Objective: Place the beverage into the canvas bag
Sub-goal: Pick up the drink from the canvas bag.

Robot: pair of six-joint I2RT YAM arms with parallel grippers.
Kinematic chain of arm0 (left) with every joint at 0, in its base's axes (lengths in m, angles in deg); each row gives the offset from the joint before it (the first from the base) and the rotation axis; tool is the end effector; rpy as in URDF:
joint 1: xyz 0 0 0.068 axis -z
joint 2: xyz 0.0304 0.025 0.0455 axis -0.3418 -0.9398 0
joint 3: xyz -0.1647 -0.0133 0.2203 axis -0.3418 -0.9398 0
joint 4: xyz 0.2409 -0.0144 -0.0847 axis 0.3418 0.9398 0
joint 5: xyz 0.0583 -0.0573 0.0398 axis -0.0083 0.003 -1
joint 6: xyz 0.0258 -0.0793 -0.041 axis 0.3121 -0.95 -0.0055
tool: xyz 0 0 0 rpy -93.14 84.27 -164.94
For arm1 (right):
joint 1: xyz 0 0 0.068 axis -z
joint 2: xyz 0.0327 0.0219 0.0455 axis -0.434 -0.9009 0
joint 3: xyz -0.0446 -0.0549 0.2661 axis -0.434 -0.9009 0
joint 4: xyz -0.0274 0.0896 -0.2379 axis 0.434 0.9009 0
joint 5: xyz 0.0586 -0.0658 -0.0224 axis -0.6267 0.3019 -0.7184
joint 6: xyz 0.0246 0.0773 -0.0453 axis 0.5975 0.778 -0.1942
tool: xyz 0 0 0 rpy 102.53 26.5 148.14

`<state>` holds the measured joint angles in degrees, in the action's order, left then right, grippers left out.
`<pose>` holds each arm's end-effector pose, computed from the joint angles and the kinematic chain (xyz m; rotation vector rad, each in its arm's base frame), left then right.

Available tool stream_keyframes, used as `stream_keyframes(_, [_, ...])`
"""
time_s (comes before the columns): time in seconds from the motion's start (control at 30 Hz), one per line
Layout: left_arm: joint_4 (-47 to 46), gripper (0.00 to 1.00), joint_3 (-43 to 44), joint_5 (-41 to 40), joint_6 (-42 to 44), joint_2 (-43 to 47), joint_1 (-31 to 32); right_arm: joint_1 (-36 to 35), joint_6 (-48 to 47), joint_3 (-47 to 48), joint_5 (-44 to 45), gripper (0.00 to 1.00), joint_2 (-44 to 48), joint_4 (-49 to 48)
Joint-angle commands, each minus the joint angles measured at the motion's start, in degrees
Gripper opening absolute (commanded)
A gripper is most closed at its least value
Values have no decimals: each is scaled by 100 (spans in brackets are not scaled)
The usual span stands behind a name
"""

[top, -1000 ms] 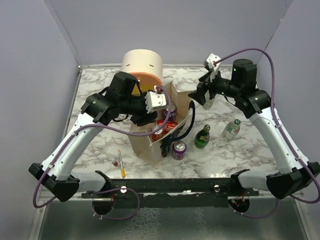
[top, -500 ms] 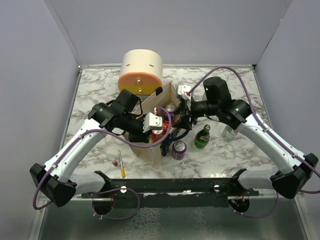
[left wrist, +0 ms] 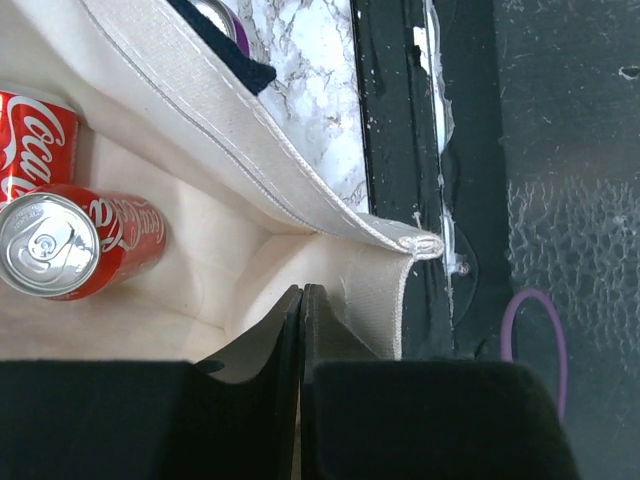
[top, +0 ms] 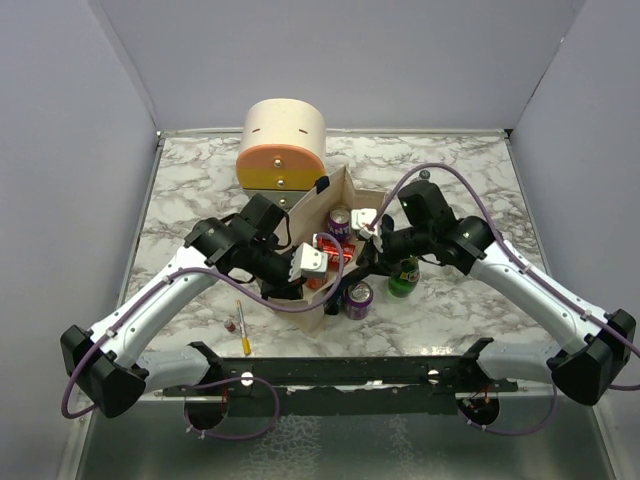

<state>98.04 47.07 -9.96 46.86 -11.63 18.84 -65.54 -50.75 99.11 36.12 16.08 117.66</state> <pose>0.1336 -0.1792 0.3031 1.7915 1.7662 -0.9440 0.1741 0.2118 0.3066 -1.5865 1.7008 0.8565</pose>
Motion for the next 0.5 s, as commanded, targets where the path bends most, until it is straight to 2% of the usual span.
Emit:
stream_keyframes(0.0, [-145, 2, -327, 51, 157, 115, 80, -44, -472, -344, 400, 20, 224, 349])
stream_keyframes(0.47, [-1199, 0, -1350, -151, -106, 24, 237, -51, -1000, -991, 631, 9, 370, 522])
